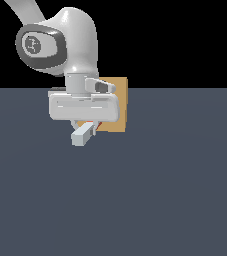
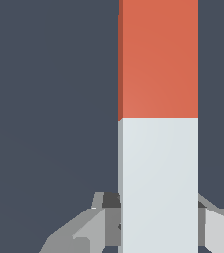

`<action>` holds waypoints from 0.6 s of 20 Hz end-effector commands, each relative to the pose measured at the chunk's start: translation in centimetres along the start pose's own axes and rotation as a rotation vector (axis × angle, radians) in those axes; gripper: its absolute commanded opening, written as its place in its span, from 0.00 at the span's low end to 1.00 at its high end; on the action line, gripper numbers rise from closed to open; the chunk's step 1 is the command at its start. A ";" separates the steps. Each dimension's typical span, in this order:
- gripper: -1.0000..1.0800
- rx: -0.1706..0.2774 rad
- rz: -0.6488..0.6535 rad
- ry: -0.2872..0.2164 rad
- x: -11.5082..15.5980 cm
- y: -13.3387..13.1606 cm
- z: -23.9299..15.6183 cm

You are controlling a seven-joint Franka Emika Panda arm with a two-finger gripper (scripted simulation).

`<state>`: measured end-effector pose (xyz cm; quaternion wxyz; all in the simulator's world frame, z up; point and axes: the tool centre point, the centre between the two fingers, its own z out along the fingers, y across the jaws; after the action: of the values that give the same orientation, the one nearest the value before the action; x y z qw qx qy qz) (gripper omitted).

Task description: Insert the peg into the horizontal hole in a box.

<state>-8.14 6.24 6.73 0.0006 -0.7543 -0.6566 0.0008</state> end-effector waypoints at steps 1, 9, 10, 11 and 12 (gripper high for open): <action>0.00 -0.002 0.004 0.000 1.0 -0.3 -0.2; 0.00 -0.002 0.006 0.000 1.9 -0.5 -0.3; 0.00 -0.002 0.006 0.000 1.9 -0.5 -0.3; 0.00 0.000 0.005 0.000 1.8 -0.6 -0.3; 0.00 -0.002 0.006 0.000 1.9 -0.5 -0.3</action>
<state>-8.46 8.14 6.95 0.0007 -0.7560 -0.6545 0.0012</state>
